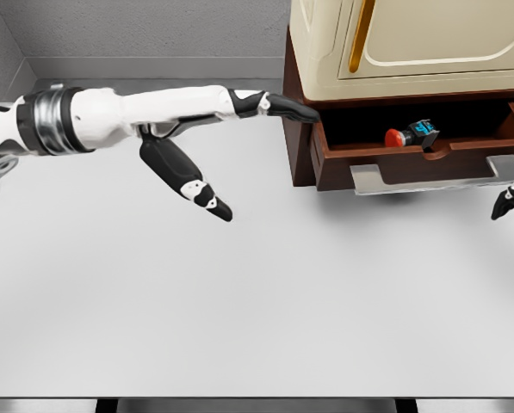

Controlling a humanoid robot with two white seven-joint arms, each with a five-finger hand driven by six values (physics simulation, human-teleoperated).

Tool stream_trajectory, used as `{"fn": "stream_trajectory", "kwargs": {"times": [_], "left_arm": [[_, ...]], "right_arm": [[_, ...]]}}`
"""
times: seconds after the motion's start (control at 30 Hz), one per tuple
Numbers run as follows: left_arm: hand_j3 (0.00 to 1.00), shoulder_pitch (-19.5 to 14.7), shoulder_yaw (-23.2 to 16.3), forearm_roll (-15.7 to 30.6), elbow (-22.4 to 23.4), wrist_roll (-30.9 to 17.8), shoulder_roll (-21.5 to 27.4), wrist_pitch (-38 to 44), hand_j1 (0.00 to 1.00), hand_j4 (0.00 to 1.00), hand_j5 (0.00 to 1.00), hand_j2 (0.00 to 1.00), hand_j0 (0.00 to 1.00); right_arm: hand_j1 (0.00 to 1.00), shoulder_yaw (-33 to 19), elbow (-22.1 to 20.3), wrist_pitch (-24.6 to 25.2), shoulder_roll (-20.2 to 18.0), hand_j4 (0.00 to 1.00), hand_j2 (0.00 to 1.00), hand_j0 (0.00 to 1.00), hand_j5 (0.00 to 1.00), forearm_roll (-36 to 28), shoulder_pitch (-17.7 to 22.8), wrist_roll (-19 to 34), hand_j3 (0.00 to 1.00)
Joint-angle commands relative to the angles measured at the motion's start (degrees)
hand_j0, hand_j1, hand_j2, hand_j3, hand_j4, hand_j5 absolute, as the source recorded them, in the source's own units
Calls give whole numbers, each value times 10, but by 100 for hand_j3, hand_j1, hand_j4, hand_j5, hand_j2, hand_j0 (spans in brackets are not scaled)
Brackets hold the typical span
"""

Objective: Put the switch into the drawer with left arm, and close the drawer with right arm

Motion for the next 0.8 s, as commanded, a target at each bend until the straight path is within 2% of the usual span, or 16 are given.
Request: {"fn": "stream_trajectory", "kwargs": {"times": [0.0,0.03,0.07,0.27,0.47,0.77], "left_arm": [[100,1,-1,4,0,0,62,-51,100,100,100,100,100],[100,4,-2,2,3,0,78,-115,100,100,100,100,100],[100,16,-4,3,4,0,88,-137,100,100,100,100,100],[100,36,-6,-10,9,0,87,-137,100,100,100,100,100],[100,38,-6,-18,18,0,86,-137,100,100,100,100,100],[100,41,-10,-19,27,0,86,-137,100,100,100,100,100]], "right_arm": [[34,3,0,2,-1,34,34,34,34,-4,0,0,34],[34,3,0,2,-2,34,34,34,34,-4,-1,0,34],[33,9,0,2,-2,33,33,33,33,-4,-5,0,33],[33,46,2,12,-3,33,33,33,33,-2,-30,0,33],[33,57,6,52,-5,33,33,33,33,3,-50,0,33],[34,91,19,81,-6,34,34,34,34,6,-89,0,34]]}}
